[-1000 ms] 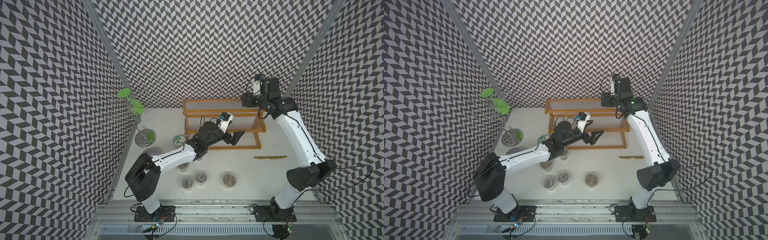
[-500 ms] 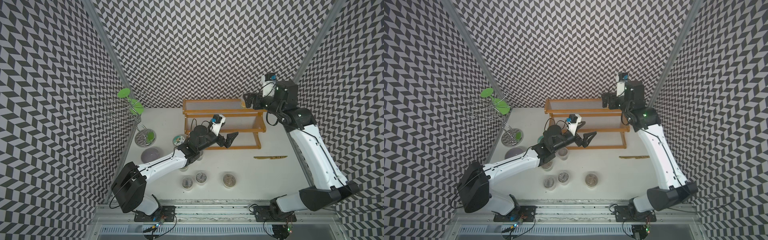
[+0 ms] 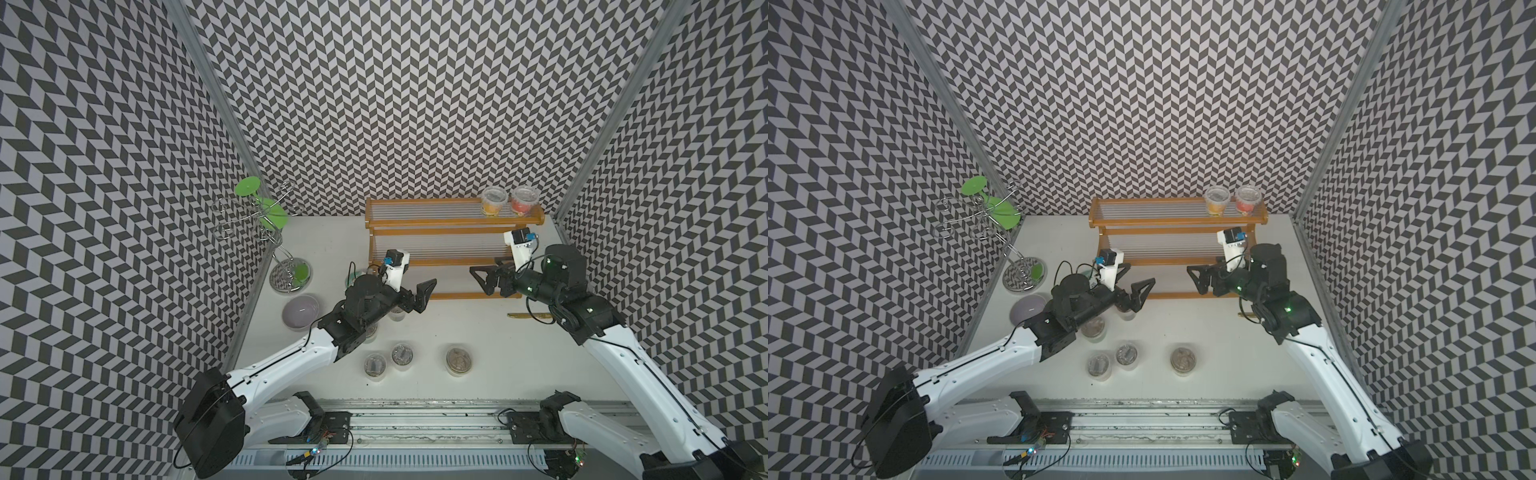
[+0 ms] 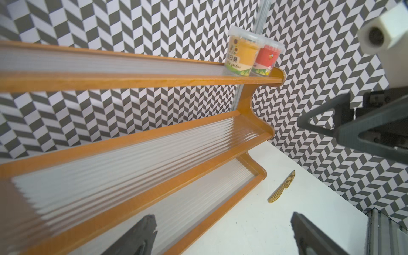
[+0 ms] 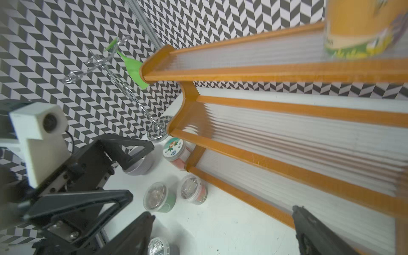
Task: Place the seed container on the shelf
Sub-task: Place the seed jar on the shelf.
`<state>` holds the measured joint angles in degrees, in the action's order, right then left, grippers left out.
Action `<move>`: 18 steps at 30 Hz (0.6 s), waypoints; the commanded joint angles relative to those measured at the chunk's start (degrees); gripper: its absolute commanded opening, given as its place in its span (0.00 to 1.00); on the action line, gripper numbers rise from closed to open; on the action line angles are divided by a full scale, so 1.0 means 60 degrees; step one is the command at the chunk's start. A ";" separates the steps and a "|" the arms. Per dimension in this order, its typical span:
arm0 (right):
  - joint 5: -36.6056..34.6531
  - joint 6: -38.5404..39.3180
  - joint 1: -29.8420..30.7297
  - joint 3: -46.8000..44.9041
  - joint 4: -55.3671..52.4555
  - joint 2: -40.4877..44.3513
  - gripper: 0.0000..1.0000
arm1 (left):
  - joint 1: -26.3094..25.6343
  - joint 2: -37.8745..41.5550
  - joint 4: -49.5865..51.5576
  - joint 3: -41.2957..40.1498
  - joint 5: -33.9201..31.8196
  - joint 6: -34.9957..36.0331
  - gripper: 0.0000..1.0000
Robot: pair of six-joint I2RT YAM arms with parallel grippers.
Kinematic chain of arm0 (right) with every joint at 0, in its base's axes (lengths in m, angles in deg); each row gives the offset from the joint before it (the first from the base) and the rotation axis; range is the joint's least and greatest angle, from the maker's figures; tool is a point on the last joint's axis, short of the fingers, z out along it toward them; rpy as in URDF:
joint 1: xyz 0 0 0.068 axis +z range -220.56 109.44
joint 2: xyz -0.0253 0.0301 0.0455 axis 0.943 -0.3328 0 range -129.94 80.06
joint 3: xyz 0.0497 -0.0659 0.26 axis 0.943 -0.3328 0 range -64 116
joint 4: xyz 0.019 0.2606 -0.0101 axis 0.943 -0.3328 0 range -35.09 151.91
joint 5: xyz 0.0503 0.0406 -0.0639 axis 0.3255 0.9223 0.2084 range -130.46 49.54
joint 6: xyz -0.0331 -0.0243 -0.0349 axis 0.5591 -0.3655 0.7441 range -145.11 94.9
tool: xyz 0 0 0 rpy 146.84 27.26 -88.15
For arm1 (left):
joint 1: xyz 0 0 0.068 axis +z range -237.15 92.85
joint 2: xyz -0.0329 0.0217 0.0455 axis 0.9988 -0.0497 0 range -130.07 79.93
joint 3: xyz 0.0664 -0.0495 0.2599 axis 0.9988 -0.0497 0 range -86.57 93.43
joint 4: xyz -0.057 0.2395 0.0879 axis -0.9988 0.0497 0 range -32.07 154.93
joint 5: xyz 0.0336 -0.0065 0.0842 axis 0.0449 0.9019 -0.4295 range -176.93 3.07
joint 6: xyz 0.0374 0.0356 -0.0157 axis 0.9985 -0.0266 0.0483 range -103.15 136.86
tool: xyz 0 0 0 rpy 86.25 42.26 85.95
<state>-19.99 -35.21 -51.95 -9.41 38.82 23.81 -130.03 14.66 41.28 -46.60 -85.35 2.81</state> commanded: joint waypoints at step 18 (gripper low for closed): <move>0.2183 -0.2399 0.0195 -0.4402 0.4119 0.0254 0.93 | 0.0194 0.2171 0.1412 -0.2032 -0.1061 -0.1744 1.00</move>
<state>-16.71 -48.70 -51.75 -35.07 53.22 25.91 -129.35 25.13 46.81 -57.51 -88.47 -5.10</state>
